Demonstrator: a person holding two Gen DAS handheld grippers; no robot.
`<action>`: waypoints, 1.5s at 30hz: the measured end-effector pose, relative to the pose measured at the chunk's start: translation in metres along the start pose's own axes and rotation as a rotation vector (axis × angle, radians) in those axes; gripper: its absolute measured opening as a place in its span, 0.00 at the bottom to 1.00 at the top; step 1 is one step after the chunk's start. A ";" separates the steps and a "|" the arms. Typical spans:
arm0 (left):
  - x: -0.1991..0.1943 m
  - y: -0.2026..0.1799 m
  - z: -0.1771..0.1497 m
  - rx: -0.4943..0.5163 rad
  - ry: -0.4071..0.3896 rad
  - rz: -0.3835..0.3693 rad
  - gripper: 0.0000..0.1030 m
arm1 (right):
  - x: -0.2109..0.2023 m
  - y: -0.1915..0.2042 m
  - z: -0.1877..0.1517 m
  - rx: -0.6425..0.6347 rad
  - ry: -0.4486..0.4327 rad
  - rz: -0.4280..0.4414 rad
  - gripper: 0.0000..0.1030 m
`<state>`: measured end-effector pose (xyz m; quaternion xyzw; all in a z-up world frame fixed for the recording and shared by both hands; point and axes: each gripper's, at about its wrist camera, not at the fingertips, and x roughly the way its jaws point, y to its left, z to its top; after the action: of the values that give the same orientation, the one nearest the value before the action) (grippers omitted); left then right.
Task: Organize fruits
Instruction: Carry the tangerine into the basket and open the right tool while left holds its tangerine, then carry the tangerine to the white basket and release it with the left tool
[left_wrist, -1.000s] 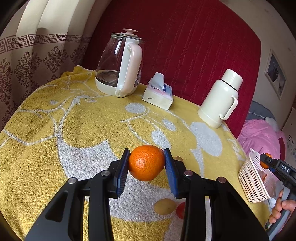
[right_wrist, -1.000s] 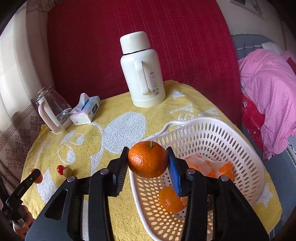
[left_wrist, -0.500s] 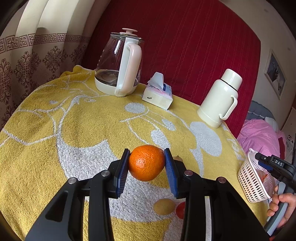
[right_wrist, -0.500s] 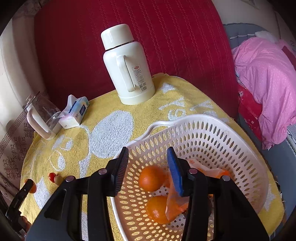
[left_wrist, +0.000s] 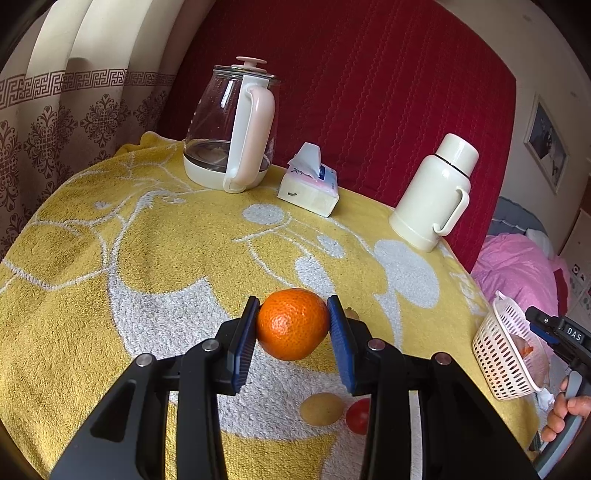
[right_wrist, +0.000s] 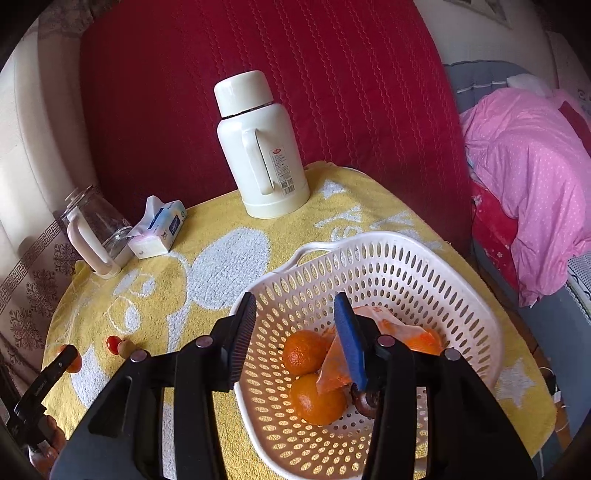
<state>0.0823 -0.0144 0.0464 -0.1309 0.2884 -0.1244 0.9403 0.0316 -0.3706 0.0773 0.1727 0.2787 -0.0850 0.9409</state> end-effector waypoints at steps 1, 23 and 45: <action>0.000 -0.001 0.000 0.002 0.000 0.000 0.37 | -0.003 -0.001 -0.001 0.002 -0.002 0.003 0.44; -0.015 -0.053 -0.012 0.100 0.043 -0.122 0.37 | -0.065 -0.046 -0.035 -0.011 -0.105 -0.063 0.44; 0.003 -0.202 -0.028 0.266 0.178 -0.366 0.37 | -0.078 -0.092 -0.068 0.006 -0.129 -0.064 0.50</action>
<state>0.0368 -0.2091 0.0871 -0.0446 0.3230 -0.3405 0.8819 -0.0906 -0.4257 0.0420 0.1605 0.2225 -0.1269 0.9532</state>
